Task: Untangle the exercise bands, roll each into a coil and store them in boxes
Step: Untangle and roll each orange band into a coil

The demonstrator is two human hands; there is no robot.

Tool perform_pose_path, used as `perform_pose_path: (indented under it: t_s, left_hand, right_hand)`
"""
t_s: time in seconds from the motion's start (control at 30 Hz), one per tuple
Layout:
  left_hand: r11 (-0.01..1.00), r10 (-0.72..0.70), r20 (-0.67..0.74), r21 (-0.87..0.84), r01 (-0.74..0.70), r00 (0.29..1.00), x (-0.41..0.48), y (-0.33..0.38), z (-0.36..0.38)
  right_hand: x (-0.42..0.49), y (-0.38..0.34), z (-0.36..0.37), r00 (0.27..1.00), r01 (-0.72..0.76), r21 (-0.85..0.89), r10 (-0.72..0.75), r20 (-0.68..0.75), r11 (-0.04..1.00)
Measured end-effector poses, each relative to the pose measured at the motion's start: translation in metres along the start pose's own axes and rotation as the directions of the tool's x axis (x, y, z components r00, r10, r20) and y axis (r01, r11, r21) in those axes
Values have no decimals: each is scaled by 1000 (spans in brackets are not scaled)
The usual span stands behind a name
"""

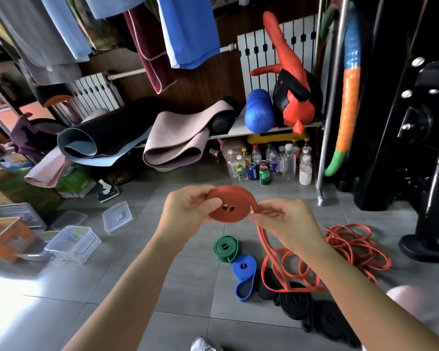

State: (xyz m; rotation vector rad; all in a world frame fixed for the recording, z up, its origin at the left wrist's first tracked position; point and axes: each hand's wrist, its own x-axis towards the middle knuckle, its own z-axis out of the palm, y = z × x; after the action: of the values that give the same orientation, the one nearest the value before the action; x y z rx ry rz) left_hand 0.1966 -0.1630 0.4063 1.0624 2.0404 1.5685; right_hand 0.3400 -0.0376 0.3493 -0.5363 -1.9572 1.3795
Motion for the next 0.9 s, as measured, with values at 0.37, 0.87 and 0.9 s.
perform_pose_path:
  t_s: [0.37, 0.87, 0.9]
  left_hand:
    - [870, -62, 33, -487, 70, 998, -6, 18, -13]
    - [810, 237, 162, 512, -287, 958, -42, 29, -48]
    - [750, 243, 198, 582, -313, 950, -42, 31, -46]
  right_hand:
    - [17, -45, 8, 1000, 16, 354, -15, -6, 935]
    - [-16, -47, 38, 990, -42, 169, 19, 140, 985]
    - [-18, -46, 39, 991, -44, 149, 24, 135, 988]
